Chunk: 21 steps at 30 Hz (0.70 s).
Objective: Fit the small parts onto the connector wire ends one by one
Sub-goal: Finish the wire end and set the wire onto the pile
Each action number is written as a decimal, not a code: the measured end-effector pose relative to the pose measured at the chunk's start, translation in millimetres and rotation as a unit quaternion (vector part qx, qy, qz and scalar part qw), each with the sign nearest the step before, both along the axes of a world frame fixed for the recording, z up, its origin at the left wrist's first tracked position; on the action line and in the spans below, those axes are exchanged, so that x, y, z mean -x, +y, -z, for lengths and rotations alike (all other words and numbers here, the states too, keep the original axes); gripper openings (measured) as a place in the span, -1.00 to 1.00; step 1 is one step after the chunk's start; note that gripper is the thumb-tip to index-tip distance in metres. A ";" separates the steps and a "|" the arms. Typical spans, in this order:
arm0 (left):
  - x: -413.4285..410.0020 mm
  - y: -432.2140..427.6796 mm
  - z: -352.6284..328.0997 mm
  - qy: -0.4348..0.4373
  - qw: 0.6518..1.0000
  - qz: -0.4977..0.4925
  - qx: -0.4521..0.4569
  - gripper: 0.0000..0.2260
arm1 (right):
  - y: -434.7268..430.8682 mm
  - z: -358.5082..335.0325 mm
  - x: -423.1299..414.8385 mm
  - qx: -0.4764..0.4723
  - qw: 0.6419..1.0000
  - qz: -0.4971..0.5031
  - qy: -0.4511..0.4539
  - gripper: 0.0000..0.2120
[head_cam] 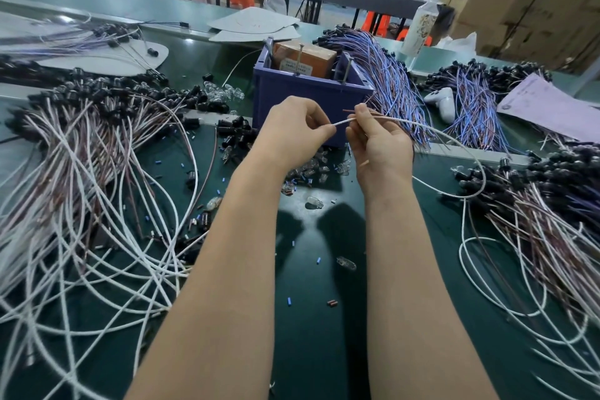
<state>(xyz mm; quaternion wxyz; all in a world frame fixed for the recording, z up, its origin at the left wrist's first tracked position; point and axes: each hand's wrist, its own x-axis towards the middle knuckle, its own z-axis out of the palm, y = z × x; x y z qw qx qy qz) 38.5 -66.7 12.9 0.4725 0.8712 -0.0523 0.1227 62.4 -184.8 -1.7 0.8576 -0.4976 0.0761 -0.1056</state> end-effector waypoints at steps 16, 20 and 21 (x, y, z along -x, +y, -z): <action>0.1 2.7 8.2 0.106 0.980 0.002 0.169 -0.89 | 1.1 9.7 1.9 0.039 0.999 0.004 -0.014 -0.81; 0.4 8.3 8.8 0.128 0.976 -0.018 0.176 -0.86 | -7.5 10.6 1.6 0.033 0.999 0.026 -0.015 -0.81; 0.5 10.8 8.5 0.127 0.976 -0.022 0.174 -0.85 | -11.7 10.3 1.4 0.025 0.999 0.034 -0.015 -0.81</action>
